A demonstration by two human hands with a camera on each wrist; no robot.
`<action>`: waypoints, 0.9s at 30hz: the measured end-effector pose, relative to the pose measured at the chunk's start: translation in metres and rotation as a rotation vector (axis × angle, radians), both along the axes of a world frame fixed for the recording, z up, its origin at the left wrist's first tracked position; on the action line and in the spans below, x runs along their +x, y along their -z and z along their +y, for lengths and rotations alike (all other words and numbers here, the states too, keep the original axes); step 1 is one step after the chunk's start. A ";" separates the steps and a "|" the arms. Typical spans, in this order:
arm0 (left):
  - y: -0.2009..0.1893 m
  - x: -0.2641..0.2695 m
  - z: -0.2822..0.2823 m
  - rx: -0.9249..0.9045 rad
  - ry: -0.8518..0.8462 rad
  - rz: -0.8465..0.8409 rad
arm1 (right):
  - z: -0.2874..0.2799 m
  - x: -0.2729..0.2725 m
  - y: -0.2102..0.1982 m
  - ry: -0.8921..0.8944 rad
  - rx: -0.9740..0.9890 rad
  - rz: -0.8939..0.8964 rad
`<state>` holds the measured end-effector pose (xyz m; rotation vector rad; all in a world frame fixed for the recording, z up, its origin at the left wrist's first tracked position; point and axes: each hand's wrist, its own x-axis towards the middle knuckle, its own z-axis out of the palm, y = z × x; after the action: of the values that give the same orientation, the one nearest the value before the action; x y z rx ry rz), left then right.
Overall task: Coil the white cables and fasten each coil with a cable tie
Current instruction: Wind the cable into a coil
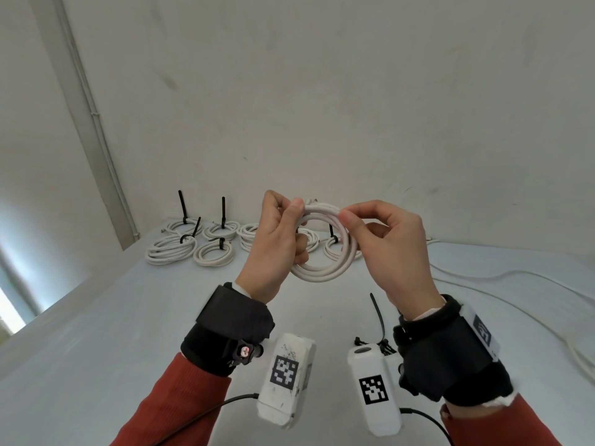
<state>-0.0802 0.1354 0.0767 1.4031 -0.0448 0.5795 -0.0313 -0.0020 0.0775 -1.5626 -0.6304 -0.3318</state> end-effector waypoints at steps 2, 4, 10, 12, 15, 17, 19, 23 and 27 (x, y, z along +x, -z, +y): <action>0.001 0.000 -0.001 -0.005 0.021 0.006 | 0.001 0.000 0.001 0.017 0.008 0.003; 0.003 0.001 -0.001 0.006 0.044 0.016 | 0.002 0.001 0.003 0.003 -0.010 0.038; 0.003 -0.001 0.002 0.176 0.103 0.042 | 0.003 -0.003 0.000 -0.238 -0.013 0.221; 0.001 -0.002 0.004 0.223 0.121 0.042 | 0.004 -0.004 0.000 -0.289 -0.008 0.243; 0.001 -0.003 0.004 0.278 0.119 0.034 | 0.006 -0.007 0.002 -0.281 -0.006 0.224; 0.002 -0.002 0.003 0.299 0.109 0.034 | 0.008 -0.007 0.003 -0.250 0.018 0.209; 0.003 -0.002 0.001 0.300 0.092 0.038 | 0.009 -0.006 0.005 -0.213 0.055 0.200; 0.006 -0.001 -0.003 0.269 0.055 0.045 | 0.010 -0.002 0.009 -0.169 0.029 0.131; 0.006 0.001 0.000 0.221 0.042 0.073 | 0.002 0.002 0.005 -0.275 -0.117 0.067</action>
<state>-0.0796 0.1356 0.0708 1.6334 -0.0817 0.4995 -0.0290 -0.0001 0.0729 -1.5672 -0.8132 -0.0362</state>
